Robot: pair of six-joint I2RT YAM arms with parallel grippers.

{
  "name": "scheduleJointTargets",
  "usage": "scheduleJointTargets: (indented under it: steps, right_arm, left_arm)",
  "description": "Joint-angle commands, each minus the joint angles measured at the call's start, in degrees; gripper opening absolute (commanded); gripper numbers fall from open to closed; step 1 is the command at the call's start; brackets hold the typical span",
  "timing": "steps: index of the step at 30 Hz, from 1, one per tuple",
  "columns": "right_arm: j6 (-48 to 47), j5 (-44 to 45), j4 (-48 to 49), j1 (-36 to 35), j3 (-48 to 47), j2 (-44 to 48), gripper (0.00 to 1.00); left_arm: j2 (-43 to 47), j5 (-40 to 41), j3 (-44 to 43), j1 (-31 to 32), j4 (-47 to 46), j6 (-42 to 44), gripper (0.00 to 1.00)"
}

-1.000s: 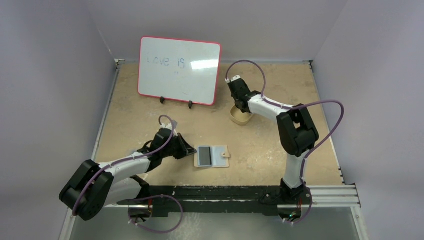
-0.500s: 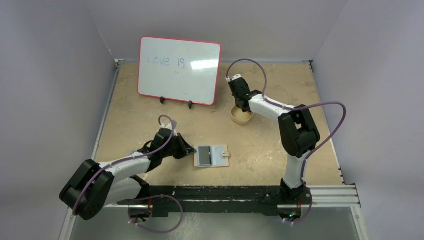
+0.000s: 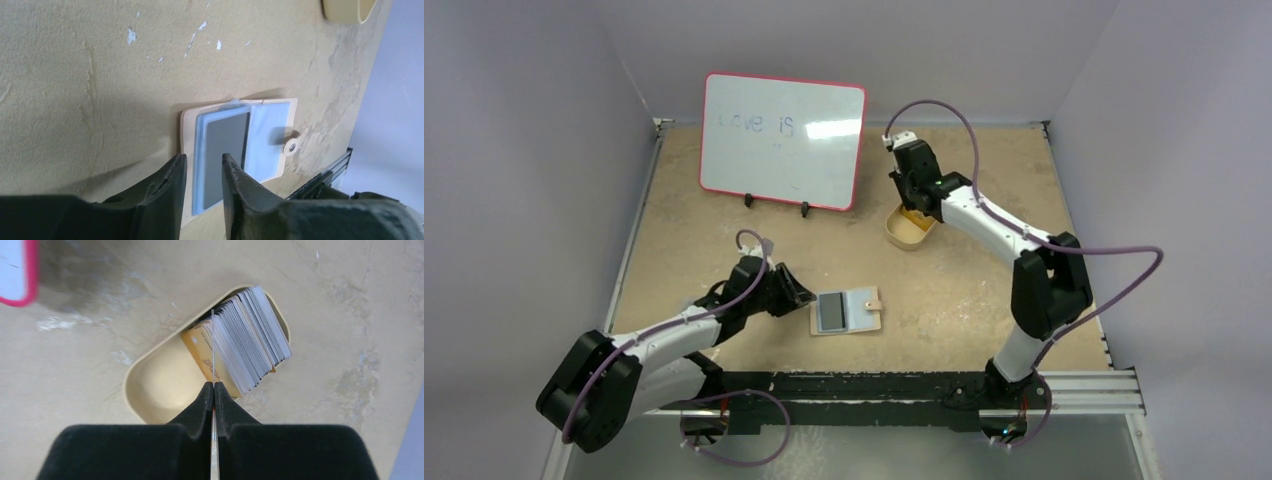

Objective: Put the credit cards into the card holder
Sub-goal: Pick up the credit card from the storage box.

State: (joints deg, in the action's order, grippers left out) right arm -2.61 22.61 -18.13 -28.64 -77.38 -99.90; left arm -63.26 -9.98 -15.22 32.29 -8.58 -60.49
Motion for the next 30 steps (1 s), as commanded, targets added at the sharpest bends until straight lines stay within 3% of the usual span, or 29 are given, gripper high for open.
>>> scheduleJointTargets:
  steps: [1, 5, 9, 18, 23, 30]
  right_arm:
    - [4.90, -8.84, 0.06, -0.01, 0.86, 6.37, 0.00]
    - [9.31, -18.10, 2.58, -0.36, 3.45, 11.77, 0.00]
    - [17.54, -32.97, 12.63, -0.41, 11.94, 19.77, 0.00]
    - [41.93, -55.60, 48.51, -1.31, 36.50, 35.31, 0.00]
    - [55.06, -60.55, 67.59, -1.60, 44.23, 37.54, 0.00]
    - [62.55, -63.68, 79.90, -2.87, 47.04, 34.51, 0.00]
  left_arm:
    - [3.32, 3.38, -5.44, 0.23, 5.09, 0.84, 0.35]
    - [4.63, 4.33, -10.10, 0.23, 9.95, 1.78, 0.43]
    - [7.81, 4.58, -13.28, 0.27, 11.59, 1.09, 0.50]
    - [12.28, 0.34, -21.55, 0.22, 10.50, 0.66, 0.50]
    - [13.24, -7.08, -22.31, 0.23, 0.01, -2.88, 0.50]
    - [12.36, -13.03, -21.22, 0.23, -9.29, -5.38, 0.49]
